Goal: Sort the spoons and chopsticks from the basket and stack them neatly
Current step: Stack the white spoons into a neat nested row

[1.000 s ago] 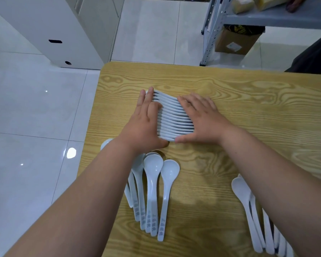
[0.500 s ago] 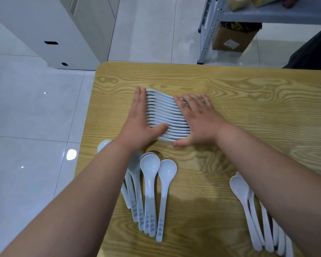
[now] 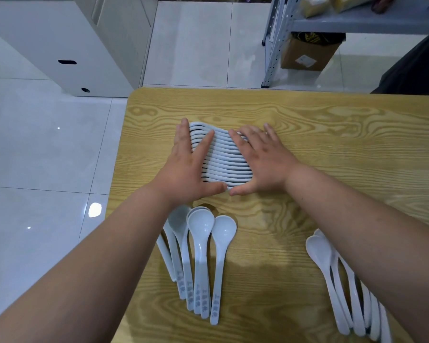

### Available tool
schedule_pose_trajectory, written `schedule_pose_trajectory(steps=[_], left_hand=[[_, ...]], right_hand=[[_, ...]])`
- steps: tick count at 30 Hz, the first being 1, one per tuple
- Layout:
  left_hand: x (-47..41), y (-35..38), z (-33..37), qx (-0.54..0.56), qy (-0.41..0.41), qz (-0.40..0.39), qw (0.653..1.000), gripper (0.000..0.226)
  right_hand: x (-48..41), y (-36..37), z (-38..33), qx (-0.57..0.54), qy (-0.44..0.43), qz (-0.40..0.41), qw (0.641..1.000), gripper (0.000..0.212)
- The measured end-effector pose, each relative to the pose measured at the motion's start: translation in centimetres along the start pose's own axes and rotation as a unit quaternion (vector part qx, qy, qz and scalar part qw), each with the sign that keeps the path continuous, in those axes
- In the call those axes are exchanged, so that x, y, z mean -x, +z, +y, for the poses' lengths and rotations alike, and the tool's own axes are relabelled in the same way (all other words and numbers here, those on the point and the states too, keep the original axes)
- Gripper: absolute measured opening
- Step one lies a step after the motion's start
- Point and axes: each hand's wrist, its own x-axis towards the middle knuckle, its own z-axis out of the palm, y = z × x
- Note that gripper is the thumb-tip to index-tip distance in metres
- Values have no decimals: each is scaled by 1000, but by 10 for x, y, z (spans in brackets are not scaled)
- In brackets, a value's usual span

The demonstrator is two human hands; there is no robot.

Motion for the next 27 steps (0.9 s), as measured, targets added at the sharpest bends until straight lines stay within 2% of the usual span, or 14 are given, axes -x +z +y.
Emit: schedule_pose_trajectory(steps=[4,7,9,13,15,17,23,27], left_hand=[[8,0,-4,-90,61,1,994,121],[12,4,-1,-132,61,11,989,106],[12,6,0,-140,64,18,988,102],[10,9,0,-164,60,12,985,100],[9,12,0,-172,64,20,983,96],[9,13,-1,-181,68,21,981,94],[10,16,-2,-183,81,45,979,92],[11,19,-1,-162,83,66,981,92]], right_hand=[[-3,1,1,-8,9,7,1000,139],[-2,2,2,-16,9,10,1000,141],[-2,-3,2,-61,14,10,998,136],[-9,-14,3,-187,52,52,980,89],[-13,-14,2,-211,66,84,972,62],[-17,-12,1,-220,74,99,968,47],[-18,-9,2,-200,74,106,971,44],[-11,-3,1,-159,67,107,979,59]])
